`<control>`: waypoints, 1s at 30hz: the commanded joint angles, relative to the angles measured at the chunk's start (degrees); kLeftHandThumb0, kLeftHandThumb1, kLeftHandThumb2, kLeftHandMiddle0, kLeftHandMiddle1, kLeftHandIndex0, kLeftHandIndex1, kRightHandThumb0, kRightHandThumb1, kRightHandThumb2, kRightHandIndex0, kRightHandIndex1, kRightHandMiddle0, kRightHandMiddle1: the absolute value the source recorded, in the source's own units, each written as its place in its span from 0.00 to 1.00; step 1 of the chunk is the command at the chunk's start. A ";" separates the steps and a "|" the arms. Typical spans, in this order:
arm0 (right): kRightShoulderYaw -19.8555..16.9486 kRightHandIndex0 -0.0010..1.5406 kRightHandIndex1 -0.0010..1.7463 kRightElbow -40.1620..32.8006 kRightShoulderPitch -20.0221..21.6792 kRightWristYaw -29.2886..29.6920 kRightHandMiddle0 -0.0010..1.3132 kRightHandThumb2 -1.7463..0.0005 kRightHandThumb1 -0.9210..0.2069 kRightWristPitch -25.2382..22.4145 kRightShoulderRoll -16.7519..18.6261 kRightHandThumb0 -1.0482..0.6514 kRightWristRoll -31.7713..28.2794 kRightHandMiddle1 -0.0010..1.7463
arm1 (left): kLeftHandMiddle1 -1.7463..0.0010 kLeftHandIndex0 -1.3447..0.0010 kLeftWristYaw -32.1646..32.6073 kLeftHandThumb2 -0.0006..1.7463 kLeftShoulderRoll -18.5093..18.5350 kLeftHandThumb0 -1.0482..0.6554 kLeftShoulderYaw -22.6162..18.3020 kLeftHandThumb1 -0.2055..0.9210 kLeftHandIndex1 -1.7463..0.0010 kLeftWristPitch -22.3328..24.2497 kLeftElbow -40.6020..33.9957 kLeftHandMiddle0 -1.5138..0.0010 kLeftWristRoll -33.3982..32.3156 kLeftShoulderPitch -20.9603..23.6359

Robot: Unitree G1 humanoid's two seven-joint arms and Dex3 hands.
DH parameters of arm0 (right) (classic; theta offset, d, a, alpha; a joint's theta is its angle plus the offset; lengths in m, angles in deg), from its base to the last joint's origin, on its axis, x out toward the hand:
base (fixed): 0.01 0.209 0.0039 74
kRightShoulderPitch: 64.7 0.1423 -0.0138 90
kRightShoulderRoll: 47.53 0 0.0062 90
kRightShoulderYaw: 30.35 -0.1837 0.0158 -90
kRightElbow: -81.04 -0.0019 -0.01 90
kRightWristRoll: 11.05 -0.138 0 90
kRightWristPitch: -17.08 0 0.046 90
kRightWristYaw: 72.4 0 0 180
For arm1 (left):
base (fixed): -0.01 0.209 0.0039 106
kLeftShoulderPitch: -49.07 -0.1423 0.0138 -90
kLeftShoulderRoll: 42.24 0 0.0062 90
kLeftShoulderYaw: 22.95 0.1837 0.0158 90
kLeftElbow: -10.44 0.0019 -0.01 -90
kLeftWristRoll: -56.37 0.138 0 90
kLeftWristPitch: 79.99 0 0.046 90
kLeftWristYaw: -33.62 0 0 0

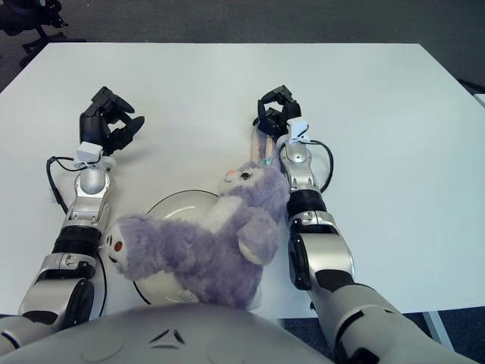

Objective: Put the doll into the plate.

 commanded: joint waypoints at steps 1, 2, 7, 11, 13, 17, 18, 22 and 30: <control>-0.85 0.62 1.00 1.08 0.95 -0.27 0.28 0.50 0.24 -0.17 -1.07 0.39 -0.75 1.00 | 0.00 0.52 -0.21 0.04 -1.27 0.59 0.34 1.00 0.00 0.77 1.56 0.44 -0.39 -3.83; -0.88 0.62 1.00 1.22 0.99 -0.29 0.28 0.50 0.23 -0.10 -1.06 0.39 -0.73 1.00 | 0.00 0.51 -0.24 0.04 -1.24 0.59 0.32 1.00 0.00 0.75 1.56 0.44 -0.43 -3.88; -0.99 0.62 1.00 1.90 1.30 -0.34 0.28 0.51 0.23 0.23 -1.12 0.39 -0.74 1.00 | 0.00 0.51 -0.30 0.04 -1.14 0.59 0.30 1.00 0.00 0.73 1.60 0.44 -0.54 -3.97; -1.01 0.62 1.00 2.23 1.47 -0.37 0.28 0.51 0.23 0.37 -1.19 0.39 -0.78 1.00 | 0.00 0.51 -0.29 0.04 -1.10 0.59 0.32 1.00 0.00 0.70 1.65 0.44 -0.59 -3.99; -1.52 0.62 1.00 3.93 2.87 -0.91 0.28 0.51 0.23 0.49 -2.30 0.39 -1.05 1.00 | 0.00 0.51 -0.26 0.04 -0.91 0.59 0.14 1.00 0.00 0.00 2.57 0.44 -0.72 -4.07; -2.14 0.62 1.00 6.39 4.40 -1.76 0.28 0.50 0.24 1.37 -3.56 0.39 -1.31 1.00 | 0.00 0.51 -0.30 0.04 -0.73 0.59 -0.06 1.00 0.00 -0.61 3.33 0.44 -0.97 -4.10; -2.21 0.62 1.00 6.75 4.57 -1.83 0.28 0.50 0.24 1.58 -3.61 0.39 -1.29 1.00 | 0.00 0.51 -0.32 0.04 -0.71 0.59 -0.07 1.00 0.00 -0.69 3.43 0.44 -1.00 -4.09; -2.39 0.62 1.00 7.64 4.94 -1.99 0.29 0.49 0.25 2.13 -3.67 0.39 -1.24 1.00 | 0.00 0.51 -0.31 0.04 -0.66 0.59 -0.06 1.00 0.00 -0.85 3.59 0.44 -1.06 -4.05; -4.83 0.62 1.00 14.98 7.15 -8.25 0.29 0.49 0.25 7.80 -5.27 0.39 -4.24 1.00 | 0.00 0.51 -1.33 0.04 -0.80 0.58 -0.96 1.00 0.00 0.05 3.02 0.44 -3.28 -4.72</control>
